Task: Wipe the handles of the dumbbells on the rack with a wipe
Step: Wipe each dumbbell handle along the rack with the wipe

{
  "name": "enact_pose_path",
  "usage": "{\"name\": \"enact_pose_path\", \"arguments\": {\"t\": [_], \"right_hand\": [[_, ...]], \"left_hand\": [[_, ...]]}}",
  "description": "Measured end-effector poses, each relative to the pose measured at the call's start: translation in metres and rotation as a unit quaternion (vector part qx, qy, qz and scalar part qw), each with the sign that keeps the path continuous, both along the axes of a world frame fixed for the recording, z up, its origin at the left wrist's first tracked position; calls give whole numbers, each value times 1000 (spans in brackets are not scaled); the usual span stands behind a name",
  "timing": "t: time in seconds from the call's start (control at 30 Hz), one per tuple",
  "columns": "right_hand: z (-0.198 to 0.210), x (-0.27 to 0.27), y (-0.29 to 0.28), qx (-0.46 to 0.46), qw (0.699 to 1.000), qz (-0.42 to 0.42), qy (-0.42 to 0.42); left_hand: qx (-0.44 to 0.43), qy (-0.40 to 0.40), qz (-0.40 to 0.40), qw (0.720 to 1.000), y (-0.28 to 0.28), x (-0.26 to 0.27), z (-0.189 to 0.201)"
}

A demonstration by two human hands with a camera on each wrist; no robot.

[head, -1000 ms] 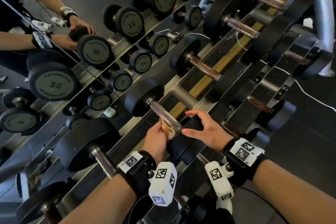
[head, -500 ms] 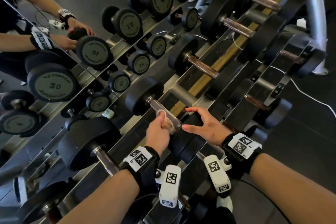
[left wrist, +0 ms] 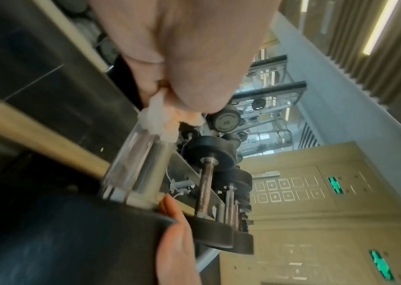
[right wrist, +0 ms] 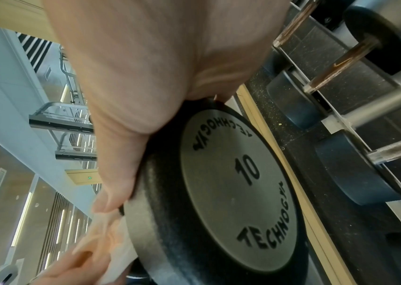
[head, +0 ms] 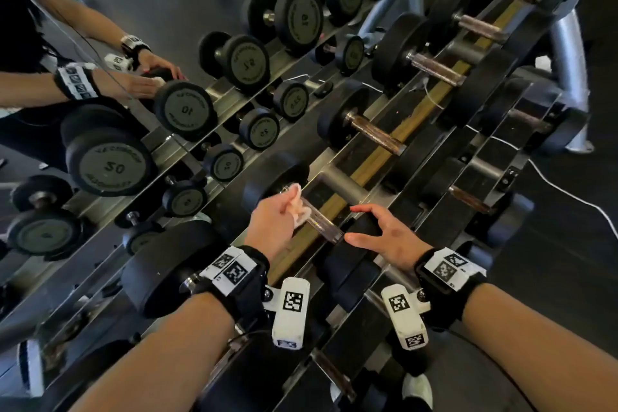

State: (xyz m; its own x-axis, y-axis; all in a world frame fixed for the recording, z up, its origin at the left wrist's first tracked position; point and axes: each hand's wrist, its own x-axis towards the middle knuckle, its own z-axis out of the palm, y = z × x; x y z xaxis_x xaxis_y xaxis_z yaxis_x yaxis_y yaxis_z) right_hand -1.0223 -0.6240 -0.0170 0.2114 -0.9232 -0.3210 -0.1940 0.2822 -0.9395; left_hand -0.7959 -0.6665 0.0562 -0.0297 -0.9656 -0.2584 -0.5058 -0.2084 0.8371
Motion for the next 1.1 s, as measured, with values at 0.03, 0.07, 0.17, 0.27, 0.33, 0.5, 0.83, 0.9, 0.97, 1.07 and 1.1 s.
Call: {"name": "enact_pose_path", "arguments": {"t": [0.03,0.07,0.17,0.27,0.33,0.5,0.83,0.9,0.97,1.07,1.1], "right_hand": [[0,0,0,2,1000,-1,-2],[0,0,0,4,1000,-3,-6],[0,2,0,7,1000,-10,-13],[0,3,3,15,999,-19,-21],[1,4,1,17,999,-23,-34],[1,4,2,20,998,-28,-48],[1,5,1,5,998,-37,-47],[0,5,1,3,998,-33,-47],[-2,2,-1,8,998,-25,-53],[-4,1,-2,13,998,-15,-53],[-5,1,-2,13,998,-16,-51]], "left_hand": [[-24,-54,-7,998,-7,1,0],[-42,-107,-36,993,-11,0,0],[-38,-179,-173,968,-11,-7,-10],[-67,-271,-320,905,-10,-11,-23],[-126,-335,-389,849,-9,-12,-25],[-161,-346,-485,787,-13,-7,-19],[-177,-385,-489,762,-6,-11,-20],[-163,-417,-500,741,-11,-4,-22],[-134,-459,-478,737,-24,6,-22],[-87,-479,-417,767,-39,13,-22],[-86,-482,-413,768,-38,12,-22]]}}
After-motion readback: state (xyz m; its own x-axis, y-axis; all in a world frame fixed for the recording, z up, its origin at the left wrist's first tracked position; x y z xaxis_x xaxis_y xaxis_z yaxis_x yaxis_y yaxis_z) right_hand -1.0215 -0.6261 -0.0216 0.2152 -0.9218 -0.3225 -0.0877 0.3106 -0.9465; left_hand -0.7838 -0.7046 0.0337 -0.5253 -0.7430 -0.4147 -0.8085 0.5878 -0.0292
